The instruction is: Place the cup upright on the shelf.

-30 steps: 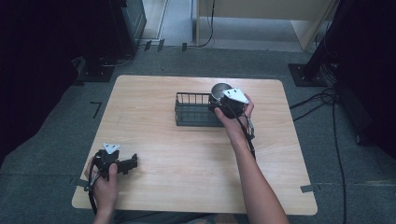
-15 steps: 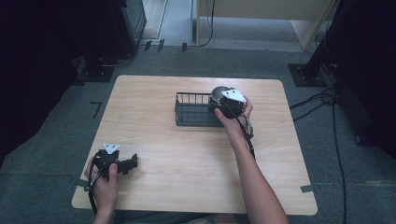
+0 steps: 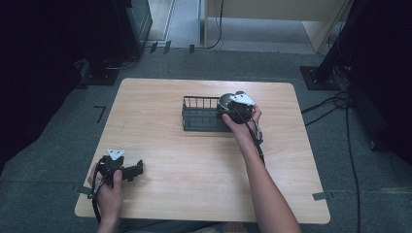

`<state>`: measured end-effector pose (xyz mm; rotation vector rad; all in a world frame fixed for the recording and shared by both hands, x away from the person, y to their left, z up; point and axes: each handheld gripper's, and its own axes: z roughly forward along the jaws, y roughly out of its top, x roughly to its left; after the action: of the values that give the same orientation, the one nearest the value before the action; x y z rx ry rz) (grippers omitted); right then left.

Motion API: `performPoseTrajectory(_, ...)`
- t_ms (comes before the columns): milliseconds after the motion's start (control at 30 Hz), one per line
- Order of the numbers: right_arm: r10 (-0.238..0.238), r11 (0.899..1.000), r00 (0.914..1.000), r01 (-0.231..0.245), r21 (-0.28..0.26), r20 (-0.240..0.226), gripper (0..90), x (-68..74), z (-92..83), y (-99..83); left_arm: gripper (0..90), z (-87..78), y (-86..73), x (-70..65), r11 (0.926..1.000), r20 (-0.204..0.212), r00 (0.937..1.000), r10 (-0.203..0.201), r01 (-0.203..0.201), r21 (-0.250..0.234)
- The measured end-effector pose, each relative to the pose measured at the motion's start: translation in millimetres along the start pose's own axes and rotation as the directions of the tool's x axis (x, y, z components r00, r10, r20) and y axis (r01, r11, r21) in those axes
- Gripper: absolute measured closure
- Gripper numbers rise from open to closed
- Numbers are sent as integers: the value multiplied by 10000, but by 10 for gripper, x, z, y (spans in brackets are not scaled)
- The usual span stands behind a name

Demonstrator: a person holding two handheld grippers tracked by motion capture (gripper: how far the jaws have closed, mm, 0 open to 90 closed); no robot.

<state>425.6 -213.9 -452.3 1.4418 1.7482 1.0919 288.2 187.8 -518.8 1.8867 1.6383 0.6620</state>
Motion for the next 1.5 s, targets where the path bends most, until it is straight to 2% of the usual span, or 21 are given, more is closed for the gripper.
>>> performPoseTrajectory(133,61,9997,10000,-60,224,-40,180,-4,10,-7,0,0,0,0,10000,1,10000,-3,3,0)
performPoseTrajectory(400,-196,9989,9997,202,426,-131,174,1,10,11,0,0,0,0,10000,0,10000,-2,2,-1)
performPoseTrajectory(500,-250,9986,9992,264,460,-317,125,1,-9,57,0,0,0,0,10000,1,10000,0,0,0)
performPoseTrajectory(567,-240,9984,9990,258,509,-368,122,3,-16,62,0,0,0,0,10000,1,10000,1,-1,0)
performPoseTrajectory(600,-291,9977,9988,314,601,-390,63,9,-23,61,0,0,0,0,10000,0,10000,-1,1,0)
performPoseTrajectory(733,-190,9973,9989,220,703,-439,7,4,-41,56,0,0,0,0,10000,0,10000,2,-2,-1)
performPoseTrajectory(900,-56,9988,9991,76,476,-412,0,-21,-135,63,0,0,0,0,10000,0,10000,-1,1,0)
performPoseTrajectory(1000,-138,9993,9990,152,332,-428,0,-35,-203,56,0,0,0,0,10000,-2,10000,-2,2,1)
performPoseTrajectory(1133,-66,9999,9991,69,80,-421,0,-85,-344,36,0,0,-1,0,10000,3,10000,5,-5,-5)
performPoseTrajectory(1500,-101,9999,9993,97,-112,-374,0,-192,-561,-58,0,1,-1,0,10000,0,10000,0,0,-10)
